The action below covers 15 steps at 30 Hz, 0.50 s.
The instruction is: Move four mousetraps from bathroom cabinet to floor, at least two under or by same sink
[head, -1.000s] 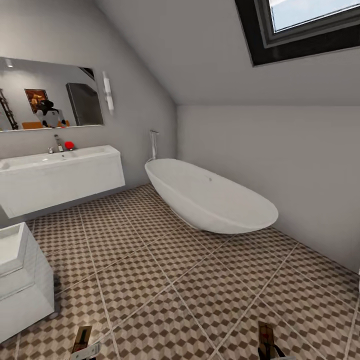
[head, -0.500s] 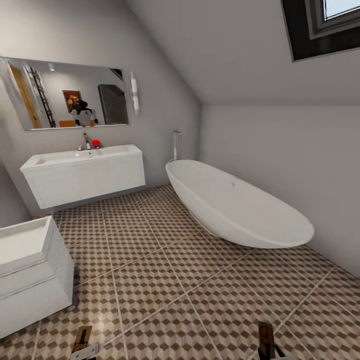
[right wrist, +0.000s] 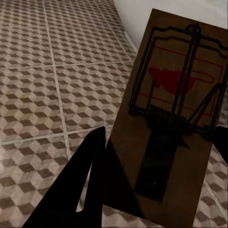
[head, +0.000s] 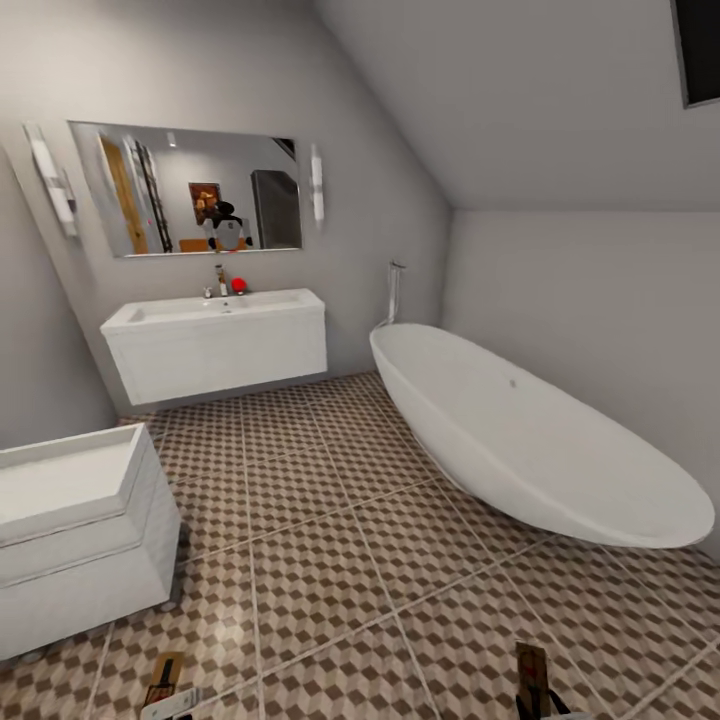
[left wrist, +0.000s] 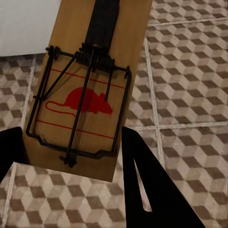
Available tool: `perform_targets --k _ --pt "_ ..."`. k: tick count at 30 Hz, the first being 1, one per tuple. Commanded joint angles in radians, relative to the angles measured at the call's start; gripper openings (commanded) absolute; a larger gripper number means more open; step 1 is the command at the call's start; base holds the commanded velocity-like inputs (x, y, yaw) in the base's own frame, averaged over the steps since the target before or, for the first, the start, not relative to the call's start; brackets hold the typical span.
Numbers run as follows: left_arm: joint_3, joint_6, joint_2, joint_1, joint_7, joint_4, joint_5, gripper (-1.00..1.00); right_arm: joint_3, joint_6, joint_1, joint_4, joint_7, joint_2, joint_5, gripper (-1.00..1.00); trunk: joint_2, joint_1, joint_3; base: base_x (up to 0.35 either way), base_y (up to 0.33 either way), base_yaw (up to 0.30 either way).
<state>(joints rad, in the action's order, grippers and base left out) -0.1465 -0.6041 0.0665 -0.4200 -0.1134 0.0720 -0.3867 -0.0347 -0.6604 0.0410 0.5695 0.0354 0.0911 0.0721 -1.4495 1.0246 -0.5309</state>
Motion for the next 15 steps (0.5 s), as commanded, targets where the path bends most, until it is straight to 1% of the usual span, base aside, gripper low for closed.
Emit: perform_targets --k 1,8,11,15 --pt "-0.009 -0.005 -0.001 -0.002 -0.003 0.004 -0.002 -1.0 -0.002 -0.002 0.0 0.0 0.001 0.001 0.003 -1.0 -0.001 0.0 -0.001 0.222 -0.195 0.285" --pt "-0.009 -0.005 -0.001 -0.002 -0.003 0.004 -0.002 -1.0 -0.002 -0.002 0.0 0.0 0.0 0.001 0.003 -1.0 -0.001 0.0 -0.001 0.228 -0.203 0.279" --pt "-0.009 -0.005 -0.001 -0.002 -0.003 0.004 -0.001 -1.0 -0.002 -0.002 0.0 0.0 0.0 0.001 0.003 -1.0 -0.001 0.0 -0.001 0.229 -0.205 0.097" --pt "-0.009 -0.005 -0.001 -0.002 -0.003 0.004 -0.001 -1.0 -0.002 -0.002 0.0 0.0 0.0 0.001 0.003 -1.0 -0.001 0.0 -0.001 0.23 -0.205 0.016"
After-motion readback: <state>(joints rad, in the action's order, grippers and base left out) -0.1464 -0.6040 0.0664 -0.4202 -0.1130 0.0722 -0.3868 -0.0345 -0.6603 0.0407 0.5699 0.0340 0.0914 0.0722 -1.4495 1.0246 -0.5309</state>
